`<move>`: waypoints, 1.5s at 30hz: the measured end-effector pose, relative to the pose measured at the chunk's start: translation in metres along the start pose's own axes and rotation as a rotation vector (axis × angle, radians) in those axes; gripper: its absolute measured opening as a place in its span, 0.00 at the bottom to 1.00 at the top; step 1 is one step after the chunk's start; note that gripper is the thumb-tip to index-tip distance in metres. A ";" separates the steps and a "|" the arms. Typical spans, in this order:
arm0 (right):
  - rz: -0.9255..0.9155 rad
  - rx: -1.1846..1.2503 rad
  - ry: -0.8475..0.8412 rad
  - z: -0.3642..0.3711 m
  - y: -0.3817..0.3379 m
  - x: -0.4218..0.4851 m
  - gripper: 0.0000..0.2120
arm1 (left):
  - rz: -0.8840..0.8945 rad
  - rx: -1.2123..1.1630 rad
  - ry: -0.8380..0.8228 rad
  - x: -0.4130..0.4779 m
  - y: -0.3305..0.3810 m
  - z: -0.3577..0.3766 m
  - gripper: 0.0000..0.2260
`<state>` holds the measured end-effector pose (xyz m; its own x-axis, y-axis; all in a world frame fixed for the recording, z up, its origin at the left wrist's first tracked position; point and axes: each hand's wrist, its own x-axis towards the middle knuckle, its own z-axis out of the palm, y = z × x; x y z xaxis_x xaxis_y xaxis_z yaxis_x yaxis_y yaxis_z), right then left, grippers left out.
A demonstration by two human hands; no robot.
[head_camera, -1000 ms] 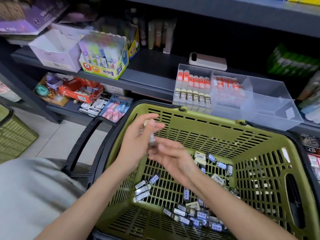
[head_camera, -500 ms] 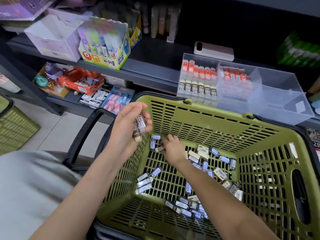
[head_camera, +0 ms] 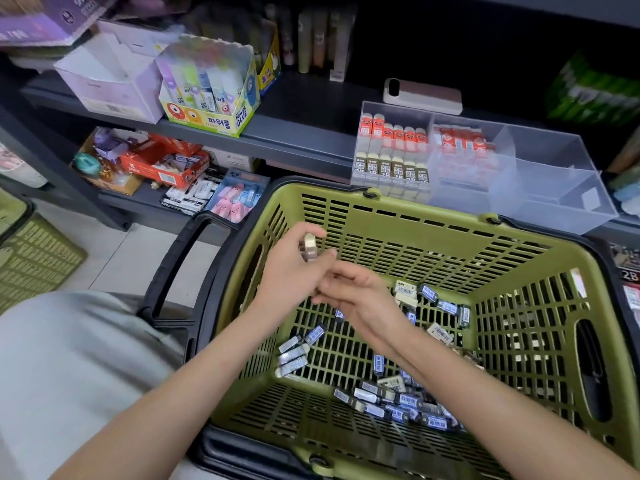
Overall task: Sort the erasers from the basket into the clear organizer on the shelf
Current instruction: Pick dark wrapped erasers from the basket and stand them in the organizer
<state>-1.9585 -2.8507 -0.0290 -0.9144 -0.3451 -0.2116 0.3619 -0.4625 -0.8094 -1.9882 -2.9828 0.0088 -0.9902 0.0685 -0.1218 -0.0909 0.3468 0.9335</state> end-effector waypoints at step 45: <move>-0.109 -0.966 0.242 -0.028 -0.029 -0.045 0.07 | -0.636 -0.940 -0.273 0.009 -0.004 0.022 0.09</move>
<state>-1.9327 -2.7990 -0.0110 -0.9849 -0.1157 -0.1288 0.0694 0.4175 -0.9060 -1.9943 -2.9631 -0.0033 -0.6925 0.3699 -0.6194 -0.7185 -0.4308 0.5460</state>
